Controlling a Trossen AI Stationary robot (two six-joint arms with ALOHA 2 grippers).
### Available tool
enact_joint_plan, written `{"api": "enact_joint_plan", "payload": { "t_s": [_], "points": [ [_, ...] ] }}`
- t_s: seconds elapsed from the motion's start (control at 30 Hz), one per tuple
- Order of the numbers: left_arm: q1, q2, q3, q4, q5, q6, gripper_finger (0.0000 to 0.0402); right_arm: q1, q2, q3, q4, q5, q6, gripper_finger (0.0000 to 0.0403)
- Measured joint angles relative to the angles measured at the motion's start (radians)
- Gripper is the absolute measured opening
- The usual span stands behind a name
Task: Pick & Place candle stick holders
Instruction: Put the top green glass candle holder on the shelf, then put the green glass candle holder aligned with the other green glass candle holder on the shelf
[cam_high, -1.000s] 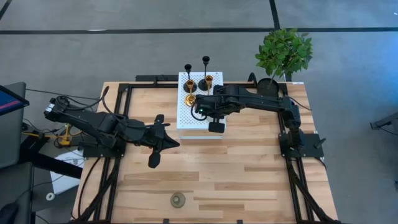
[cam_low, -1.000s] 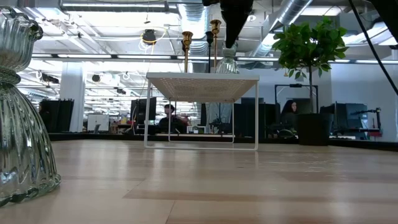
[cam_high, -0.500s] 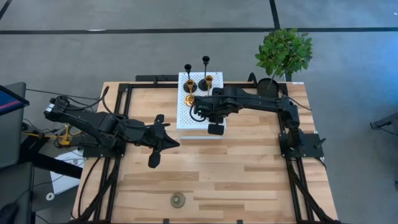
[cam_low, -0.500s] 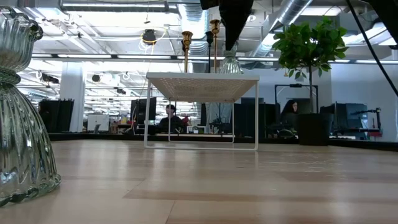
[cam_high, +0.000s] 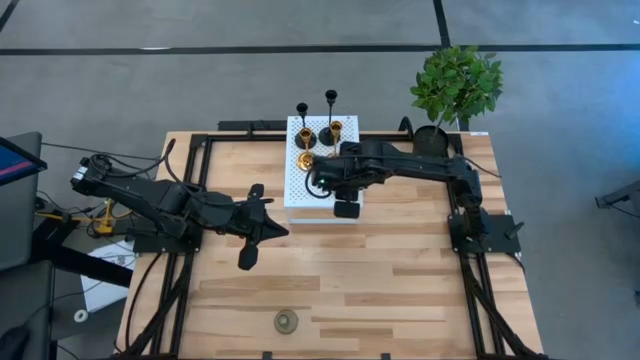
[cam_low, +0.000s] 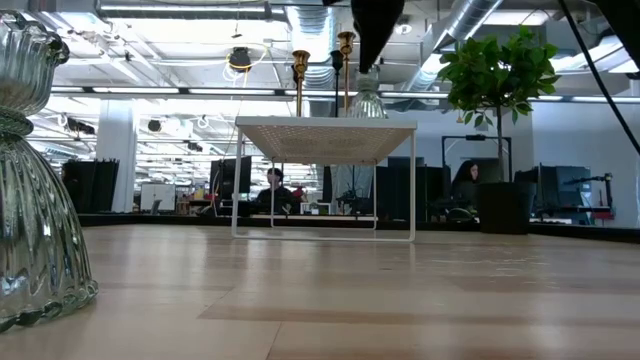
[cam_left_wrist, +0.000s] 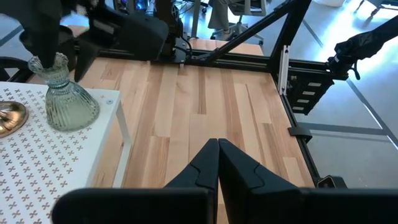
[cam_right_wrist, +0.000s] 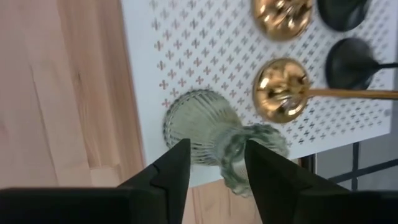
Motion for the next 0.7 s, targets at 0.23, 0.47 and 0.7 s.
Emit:
{"api": "enact_joint_plan", "payload": {
  "t_s": [0.23, 0.47, 0.7],
  "points": [
    [0.000, 0.000, 0.000, -0.004, 0.000, 0.000, 0.0008, -0.001, -0.001, 0.101, -0.001, 0.003, 0.000, 0.0143],
    [0.000, 0.000, 0.000, -0.006, 0.000, 0.000, 0.0008, 0.018, -0.049, 0.096, -0.006, 0.006, 0.001, 0.0144],
    [0.000, 0.000, 0.000, -0.009, 0.000, 0.000, 0.0008, 0.081, -0.102, 0.098, -0.007, 0.003, 0.046, 0.0120]
  ]
}}
